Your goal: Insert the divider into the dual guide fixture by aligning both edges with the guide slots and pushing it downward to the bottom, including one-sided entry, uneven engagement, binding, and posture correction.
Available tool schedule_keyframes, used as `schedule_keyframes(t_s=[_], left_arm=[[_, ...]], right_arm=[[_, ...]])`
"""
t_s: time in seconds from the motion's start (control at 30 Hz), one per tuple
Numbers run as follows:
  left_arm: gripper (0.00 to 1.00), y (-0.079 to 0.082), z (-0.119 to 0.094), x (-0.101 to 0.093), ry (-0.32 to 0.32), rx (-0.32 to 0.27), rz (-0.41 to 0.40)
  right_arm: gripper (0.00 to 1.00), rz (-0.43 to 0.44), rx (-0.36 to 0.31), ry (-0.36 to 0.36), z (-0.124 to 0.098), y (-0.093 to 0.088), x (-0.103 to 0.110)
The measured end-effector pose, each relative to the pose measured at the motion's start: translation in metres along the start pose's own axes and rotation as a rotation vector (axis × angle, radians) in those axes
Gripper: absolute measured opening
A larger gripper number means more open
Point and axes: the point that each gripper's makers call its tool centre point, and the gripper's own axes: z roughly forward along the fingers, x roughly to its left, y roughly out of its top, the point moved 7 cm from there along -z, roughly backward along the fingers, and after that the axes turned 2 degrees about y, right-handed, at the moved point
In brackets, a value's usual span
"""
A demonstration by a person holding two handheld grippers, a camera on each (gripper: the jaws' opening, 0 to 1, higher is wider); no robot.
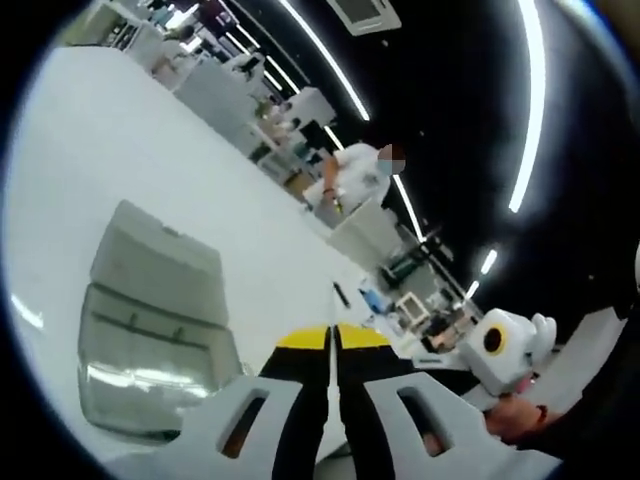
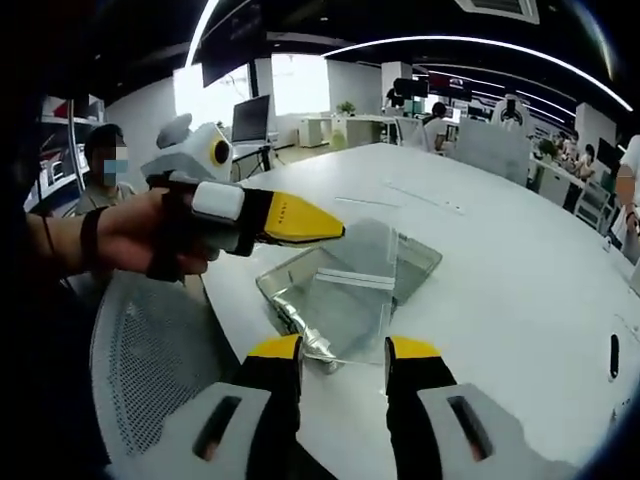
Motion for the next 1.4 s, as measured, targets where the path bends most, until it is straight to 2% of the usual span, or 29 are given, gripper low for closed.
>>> schedule_keyframes(t_s=[0.2,0.57,0.9,1.17,1.4], left_arm=[[0.0,0.001,-0.002,-0.001,-0.016,0.009,0.002],[0.0,0.002,-0.007,-0.003,-0.038,0.023,0.03],[0.0,-0.005,-0.006,-0.007,-0.051,0.038,0.035],[0.0,-0.009,-0.007,-0.004,-0.058,0.055,0.019],[0.0,-0.009,-0.01,-0.008,-0.115,0.072,0.021]], right_arm=[[0.29,0.002,-0.004,0.013,0.0,0.0,0.002],[0.3,0.016,-0.052,0.036,-0.004,0.008,-0.003],[0.31,0.082,-0.095,0.073,-0.008,0.009,-0.009],[0.33,0.119,-0.135,0.131,-0.008,0.013,-0.005],[0.33,0.155,-0.147,0.181,-0.006,0.012,-0.001]])
